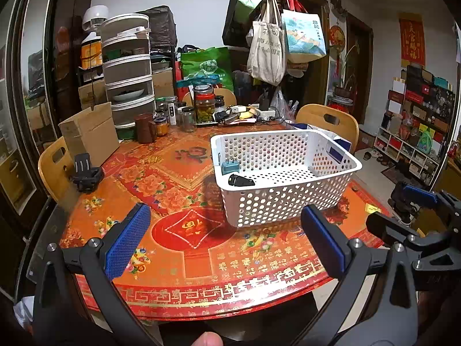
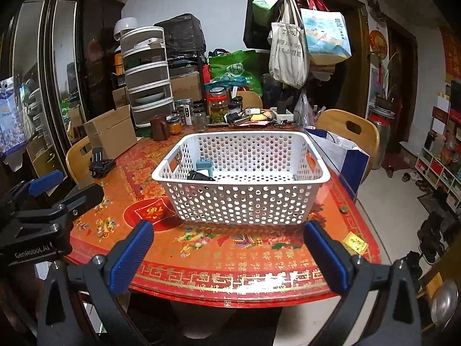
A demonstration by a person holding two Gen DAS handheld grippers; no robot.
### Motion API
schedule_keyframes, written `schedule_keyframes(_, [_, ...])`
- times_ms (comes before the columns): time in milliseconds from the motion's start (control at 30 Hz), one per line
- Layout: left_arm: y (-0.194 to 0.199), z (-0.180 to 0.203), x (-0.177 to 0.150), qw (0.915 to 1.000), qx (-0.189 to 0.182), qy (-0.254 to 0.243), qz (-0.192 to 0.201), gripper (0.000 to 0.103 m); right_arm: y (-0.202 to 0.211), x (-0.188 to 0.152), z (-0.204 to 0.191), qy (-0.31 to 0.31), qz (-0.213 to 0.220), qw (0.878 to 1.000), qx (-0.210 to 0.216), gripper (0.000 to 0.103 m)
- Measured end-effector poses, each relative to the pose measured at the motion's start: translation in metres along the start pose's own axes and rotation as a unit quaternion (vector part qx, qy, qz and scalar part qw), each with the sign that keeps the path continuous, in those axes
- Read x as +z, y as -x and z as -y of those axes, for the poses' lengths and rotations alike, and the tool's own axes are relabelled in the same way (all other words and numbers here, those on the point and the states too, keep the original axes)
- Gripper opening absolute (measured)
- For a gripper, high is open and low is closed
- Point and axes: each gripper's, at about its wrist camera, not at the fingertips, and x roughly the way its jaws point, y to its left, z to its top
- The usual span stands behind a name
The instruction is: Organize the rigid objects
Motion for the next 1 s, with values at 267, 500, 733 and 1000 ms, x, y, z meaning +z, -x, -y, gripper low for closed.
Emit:
schedule_keyframes(267, [-0.0056, 0.0017, 0.0082, 1.0000, 0.003, 0.005, 0.003, 0.103, 0.0014, 0.0077, -0.0001, -0.004, 0.017, 1.000, 0.003, 0.103])
schedule_keyframes(500, [-0.0058, 0.0046, 0.0053, 1.0000, 0.004, -0.001, 0.005, 0.103, -0.0004, 0.0061, -0.0028, 0.002, 0.015, 1.000, 0.004, 0.103])
schedule_keyframes(733, [-0.0042, 0.0044, 0.0045, 1.0000, 0.006, -0.002, 0.006, 0.103, 0.0002, 0.0050, -0.0043, 0.004, 0.016, 1.000, 0.006, 0.103])
schedule_keyframes(1000, [-0.0041, 0.0023, 0.0026, 1.0000, 0.005, 0.000, 0.000, 0.103, -0.0017, 0.0036, -0.0028, 0.002, 0.013, 1.000, 0.004, 0.103])
